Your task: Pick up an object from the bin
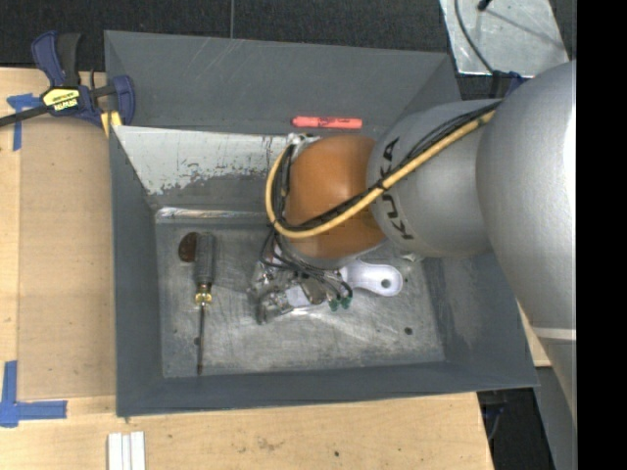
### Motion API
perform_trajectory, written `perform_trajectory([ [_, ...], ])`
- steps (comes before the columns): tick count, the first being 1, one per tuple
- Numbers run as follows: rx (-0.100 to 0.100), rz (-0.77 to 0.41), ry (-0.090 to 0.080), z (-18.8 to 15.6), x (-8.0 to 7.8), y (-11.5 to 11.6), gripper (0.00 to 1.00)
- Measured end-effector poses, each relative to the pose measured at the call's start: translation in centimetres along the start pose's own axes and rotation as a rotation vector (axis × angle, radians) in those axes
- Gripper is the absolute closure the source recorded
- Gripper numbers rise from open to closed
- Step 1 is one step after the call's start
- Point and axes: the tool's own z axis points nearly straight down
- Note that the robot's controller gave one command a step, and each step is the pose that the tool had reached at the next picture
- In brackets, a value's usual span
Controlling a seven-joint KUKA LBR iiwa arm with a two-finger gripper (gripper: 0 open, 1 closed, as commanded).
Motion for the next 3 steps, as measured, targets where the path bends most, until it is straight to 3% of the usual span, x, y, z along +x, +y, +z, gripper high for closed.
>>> perform_trajectory([
  [1,-0.002,-0.019,-0.013,-0.4,-1.1,-0.7,1.00],
  [2,-0.002,-0.199,-0.005,-4.3,0.2,-0.1,1.00],
  [3,-0.001,-0.009,-0.013,-9.3,-1.8,-0.6,1.00],
])
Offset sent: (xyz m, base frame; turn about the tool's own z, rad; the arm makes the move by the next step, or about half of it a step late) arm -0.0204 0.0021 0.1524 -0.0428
